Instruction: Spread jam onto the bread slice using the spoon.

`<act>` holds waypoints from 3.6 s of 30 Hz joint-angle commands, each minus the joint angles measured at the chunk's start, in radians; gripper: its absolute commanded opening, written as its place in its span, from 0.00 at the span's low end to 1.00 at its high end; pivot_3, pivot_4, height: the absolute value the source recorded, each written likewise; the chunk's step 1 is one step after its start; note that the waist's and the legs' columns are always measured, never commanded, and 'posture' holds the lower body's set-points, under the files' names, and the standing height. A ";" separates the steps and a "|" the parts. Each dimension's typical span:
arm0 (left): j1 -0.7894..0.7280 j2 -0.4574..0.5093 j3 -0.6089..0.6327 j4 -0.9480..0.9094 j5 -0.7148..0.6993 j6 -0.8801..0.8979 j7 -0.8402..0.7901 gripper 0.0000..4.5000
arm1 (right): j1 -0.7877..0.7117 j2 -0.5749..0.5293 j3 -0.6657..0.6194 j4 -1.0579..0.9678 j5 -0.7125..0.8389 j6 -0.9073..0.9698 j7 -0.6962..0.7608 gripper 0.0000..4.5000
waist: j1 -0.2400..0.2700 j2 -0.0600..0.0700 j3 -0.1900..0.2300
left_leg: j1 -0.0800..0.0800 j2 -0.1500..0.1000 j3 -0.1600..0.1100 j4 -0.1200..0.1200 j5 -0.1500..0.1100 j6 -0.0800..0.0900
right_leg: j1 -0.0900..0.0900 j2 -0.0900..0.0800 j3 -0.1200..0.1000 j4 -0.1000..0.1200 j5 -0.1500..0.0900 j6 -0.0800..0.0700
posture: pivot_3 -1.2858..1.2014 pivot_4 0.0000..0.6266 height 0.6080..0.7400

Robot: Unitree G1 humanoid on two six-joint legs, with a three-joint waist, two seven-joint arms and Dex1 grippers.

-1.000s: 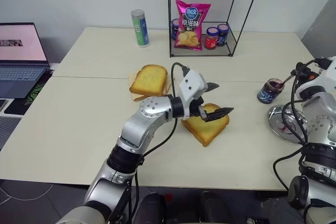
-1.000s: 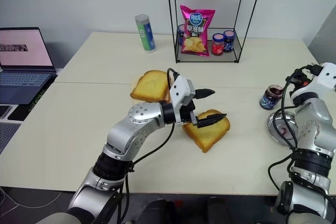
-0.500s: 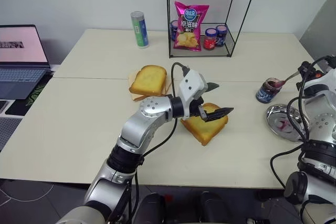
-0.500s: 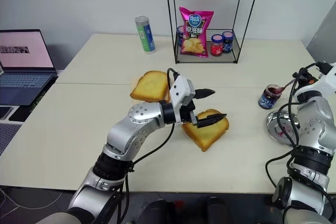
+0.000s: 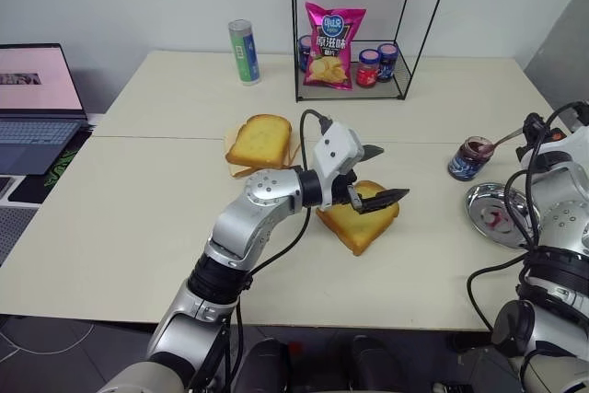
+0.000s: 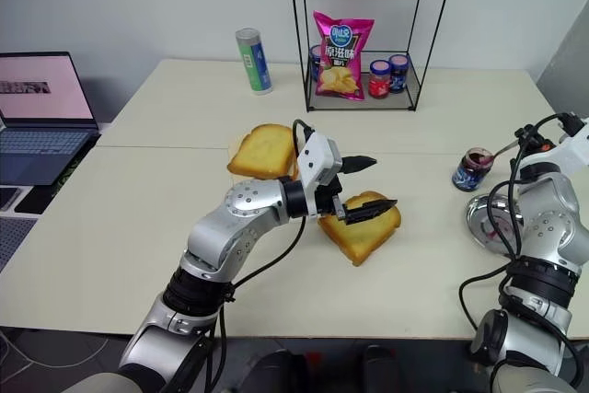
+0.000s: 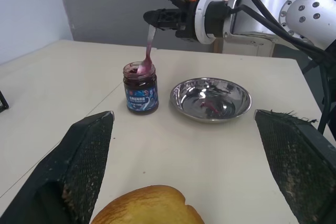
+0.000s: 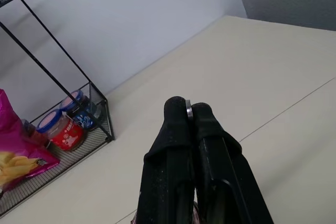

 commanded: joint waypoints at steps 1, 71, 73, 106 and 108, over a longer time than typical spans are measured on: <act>-0.023 0.001 0.012 -0.026 -0.005 -0.010 -0.004 1.00 | -0.020 0.001 -0.030 -0.008 0.027 -0.014 -0.013 0.01 | 0.000 0.000 0.000 | 0.000 0.000 0.000 0.000 0.000 0.000 | 0.000 0.000 0.000 0.000 0.000 0.000 | 0.52 0.24 1.00; -0.012 0.006 -0.002 -0.051 -0.008 0.001 -0.008 1.00 | -0.078 0.069 -0.098 0.004 0.140 -0.120 -0.173 0.01 | -0.001 0.000 0.000 | 0.000 0.000 0.000 0.000 0.000 0.000 | 0.000 0.000 0.000 0.000 0.000 0.000 | 0.52 0.24 1.00; -0.013 0.007 -0.002 -0.048 -0.007 -0.001 -0.009 1.00 | -0.078 0.068 -0.101 0.004 0.141 -0.120 -0.174 0.01 | -0.001 0.000 0.000 | 0.000 0.000 0.000 0.000 0.000 0.000 | 0.000 0.000 0.000 0.000 0.000 0.000 | 0.52 0.24 1.00; -0.029 0.003 0.008 -0.026 -0.007 -0.014 -0.028 1.00 | -0.055 0.126 -0.170 -0.090 0.305 -0.147 -0.231 0.01 | -0.003 0.000 0.000 | 0.000 0.000 0.000 -0.001 0.000 0.000 | 0.000 0.000 0.000 -0.001 0.000 0.000 | 0.52 0.24 1.00; -0.035 0.002 0.012 -0.020 -0.009 -0.018 -0.031 1.00 | -0.053 0.134 -0.176 -0.100 0.316 -0.149 -0.241 0.01 | -0.003 0.000 0.000 | 0.000 0.000 0.000 -0.001 0.000 0.000 | 0.000 0.000 0.000 -0.001 0.000 0.000 | 0.52 0.24 1.00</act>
